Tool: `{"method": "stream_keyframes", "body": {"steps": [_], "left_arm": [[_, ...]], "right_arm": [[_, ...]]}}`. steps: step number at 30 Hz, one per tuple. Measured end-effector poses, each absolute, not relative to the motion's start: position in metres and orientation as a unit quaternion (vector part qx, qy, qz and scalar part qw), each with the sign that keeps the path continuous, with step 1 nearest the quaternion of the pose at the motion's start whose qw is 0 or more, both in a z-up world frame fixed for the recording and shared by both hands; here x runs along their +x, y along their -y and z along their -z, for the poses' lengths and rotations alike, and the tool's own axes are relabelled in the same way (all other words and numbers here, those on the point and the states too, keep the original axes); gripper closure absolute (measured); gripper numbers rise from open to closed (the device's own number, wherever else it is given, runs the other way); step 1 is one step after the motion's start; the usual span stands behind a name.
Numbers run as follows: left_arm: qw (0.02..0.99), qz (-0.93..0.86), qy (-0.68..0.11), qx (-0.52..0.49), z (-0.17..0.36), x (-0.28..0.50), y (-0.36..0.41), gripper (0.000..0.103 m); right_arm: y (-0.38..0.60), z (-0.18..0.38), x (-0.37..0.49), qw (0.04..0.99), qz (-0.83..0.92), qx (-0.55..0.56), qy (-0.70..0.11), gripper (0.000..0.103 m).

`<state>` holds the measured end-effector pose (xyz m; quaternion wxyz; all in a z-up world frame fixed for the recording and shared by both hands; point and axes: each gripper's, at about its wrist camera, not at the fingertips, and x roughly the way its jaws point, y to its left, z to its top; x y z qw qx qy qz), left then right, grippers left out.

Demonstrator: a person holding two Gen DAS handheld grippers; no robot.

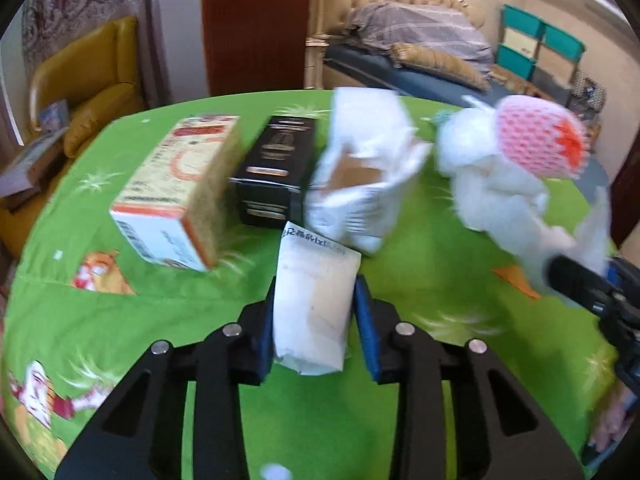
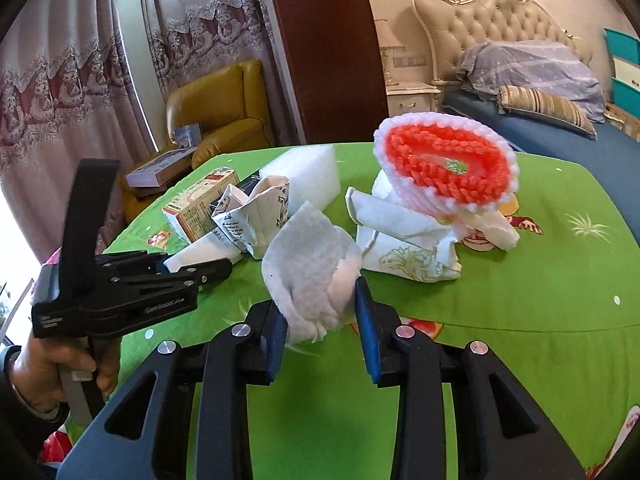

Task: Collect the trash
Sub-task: 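Grasp the white paper packet with the left tool while the right tool grasps a tissue, then carry the paper packet and tissue toward the pink bin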

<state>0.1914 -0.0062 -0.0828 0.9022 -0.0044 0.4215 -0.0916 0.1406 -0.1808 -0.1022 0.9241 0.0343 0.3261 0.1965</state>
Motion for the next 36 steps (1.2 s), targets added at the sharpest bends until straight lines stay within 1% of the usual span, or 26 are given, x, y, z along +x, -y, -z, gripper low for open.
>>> {"method": "stream_keyframes", "body": {"steps": [2, 4, 6, 7, 8, 12, 13, 14, 15, 18, 29, 36], "left_arm": [[0.905, 0.095, -0.414, 0.000, 0.080, 0.179, 0.011, 0.068], [0.907, 0.094, -0.412, -0.005, 0.080, 0.170, 0.009, 0.066], [0.906, 0.088, -0.414, -0.013, 0.082, 0.168, 0.007, 0.052], [0.907, 0.080, -0.413, -0.013, 0.084, 0.168, 0.007, 0.040], [0.908, 0.072, -0.413, -0.014, 0.085, 0.169, 0.005, 0.037], [0.902, 0.079, -0.424, -0.029, 0.089, 0.172, 0.003, 0.038], [0.902, 0.081, -0.424, -0.025, 0.089, 0.171, 0.003, 0.048], [0.902, 0.084, -0.424, -0.022, 0.089, 0.170, 0.003, 0.062], [0.901, 0.091, -0.424, -0.019, 0.088, 0.168, 0.004, 0.068], [0.903, 0.100, -0.418, -0.026, 0.085, 0.158, 0.004, 0.069], [0.939, 0.061, -0.338, -0.026, 0.064, 0.111, -0.004, 0.069], [0.951, 0.053, -0.301, -0.037, 0.051, 0.083, -0.017, 0.069]], "right_arm": [[0.184, 0.102, 0.138, 0.924, -0.197, 0.039, -0.327, 0.071], [0.188, 0.103, 0.135, 0.924, -0.195, 0.046, -0.326, 0.071], [0.190, 0.103, 0.134, 0.923, -0.193, 0.051, -0.328, 0.071], [0.191, 0.103, 0.133, 0.923, -0.193, 0.052, -0.329, 0.071], [0.191, 0.103, 0.133, 0.923, -0.193, 0.051, -0.329, 0.071], [0.189, 0.103, 0.132, 0.923, -0.192, 0.045, -0.329, 0.071], [0.189, 0.102, 0.133, 0.924, -0.191, 0.044, -0.329, 0.071], [0.189, 0.102, 0.133, 0.924, -0.190, 0.044, -0.330, 0.071], [0.188, 0.102, 0.132, 0.924, -0.190, 0.044, -0.330, 0.071], [0.187, 0.102, 0.131, 0.924, -0.190, 0.040, -0.329, 0.071], [0.170, 0.100, 0.112, 0.930, -0.195, 0.014, -0.312, 0.071], [0.160, 0.098, 0.105, 0.930, -0.203, 0.009, -0.306, 0.071]]}}
